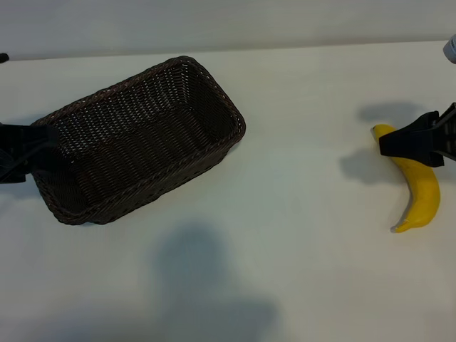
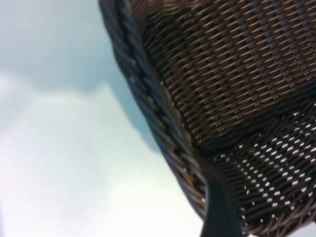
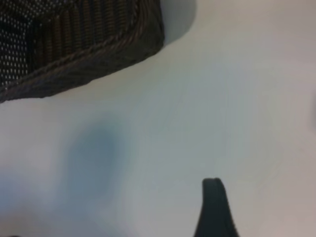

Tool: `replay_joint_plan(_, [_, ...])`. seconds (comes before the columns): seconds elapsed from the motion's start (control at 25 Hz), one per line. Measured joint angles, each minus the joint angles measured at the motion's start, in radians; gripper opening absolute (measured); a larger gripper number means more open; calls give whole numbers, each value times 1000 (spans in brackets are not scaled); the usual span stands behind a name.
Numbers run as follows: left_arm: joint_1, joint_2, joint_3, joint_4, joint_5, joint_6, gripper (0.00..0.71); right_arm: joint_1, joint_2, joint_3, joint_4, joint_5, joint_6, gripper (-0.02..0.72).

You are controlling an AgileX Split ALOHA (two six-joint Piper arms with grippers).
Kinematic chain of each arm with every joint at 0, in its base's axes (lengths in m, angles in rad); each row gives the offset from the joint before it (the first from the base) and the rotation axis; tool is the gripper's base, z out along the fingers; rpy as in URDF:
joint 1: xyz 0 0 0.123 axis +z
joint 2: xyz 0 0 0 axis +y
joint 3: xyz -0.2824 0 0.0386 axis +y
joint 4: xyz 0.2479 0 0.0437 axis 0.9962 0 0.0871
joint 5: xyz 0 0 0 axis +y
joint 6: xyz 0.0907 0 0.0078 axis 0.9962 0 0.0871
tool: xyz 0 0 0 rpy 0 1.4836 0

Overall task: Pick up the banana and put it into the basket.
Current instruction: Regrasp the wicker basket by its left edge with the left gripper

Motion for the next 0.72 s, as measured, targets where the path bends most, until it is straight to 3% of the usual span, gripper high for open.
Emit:
replay_joint_plan(0.32, [0, 50, -9, 109, 6, -197, 490, 0, 0, 0, 7, 0, 0, 497])
replay_joint_plan(0.72, [0, 215, -10, 116, -45, -311, 490, 0, 0, 0, 8, 0, 0, 496])
